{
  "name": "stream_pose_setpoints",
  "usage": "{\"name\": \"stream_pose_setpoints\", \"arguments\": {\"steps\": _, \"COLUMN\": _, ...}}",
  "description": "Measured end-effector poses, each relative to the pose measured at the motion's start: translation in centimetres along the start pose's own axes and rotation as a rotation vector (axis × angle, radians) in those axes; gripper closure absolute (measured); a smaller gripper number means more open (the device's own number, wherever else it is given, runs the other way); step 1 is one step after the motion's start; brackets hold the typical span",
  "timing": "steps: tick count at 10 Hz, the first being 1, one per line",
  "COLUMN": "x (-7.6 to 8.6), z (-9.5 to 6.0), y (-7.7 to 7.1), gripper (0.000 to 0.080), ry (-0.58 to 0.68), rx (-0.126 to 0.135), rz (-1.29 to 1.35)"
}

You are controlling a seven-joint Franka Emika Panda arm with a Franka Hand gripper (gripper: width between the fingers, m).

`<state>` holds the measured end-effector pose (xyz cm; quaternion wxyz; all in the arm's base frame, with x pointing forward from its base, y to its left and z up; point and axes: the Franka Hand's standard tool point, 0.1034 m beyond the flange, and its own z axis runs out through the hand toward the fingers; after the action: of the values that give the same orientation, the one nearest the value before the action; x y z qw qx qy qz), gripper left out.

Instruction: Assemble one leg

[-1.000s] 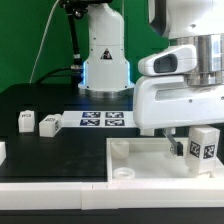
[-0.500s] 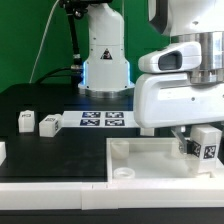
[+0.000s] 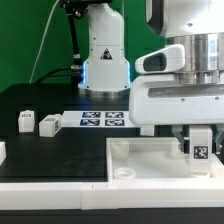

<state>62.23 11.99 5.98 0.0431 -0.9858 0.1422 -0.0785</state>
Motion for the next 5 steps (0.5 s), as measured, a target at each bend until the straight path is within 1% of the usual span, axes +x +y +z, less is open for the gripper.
{"name": "stream_pose_setpoints", "arguments": {"steps": 1, "x": 0.0, "z": 0.0, "y": 0.05, "gripper": 0.0532, "ry": 0.004, "rx": -0.001, "rz": 0.153}}
{"name": "stream_pose_setpoints", "arguments": {"steps": 3, "x": 0.07, "z": -0.01, "y": 0.2, "gripper": 0.0531, "ry": -0.001, "rx": 0.011, "rz": 0.384}}
{"name": "stream_pose_setpoints", "arguments": {"steps": 5, "x": 0.04, "z": -0.02, "y": 0.26, "gripper": 0.0531, "ry": -0.003, "rx": 0.01, "rz": 0.622}}
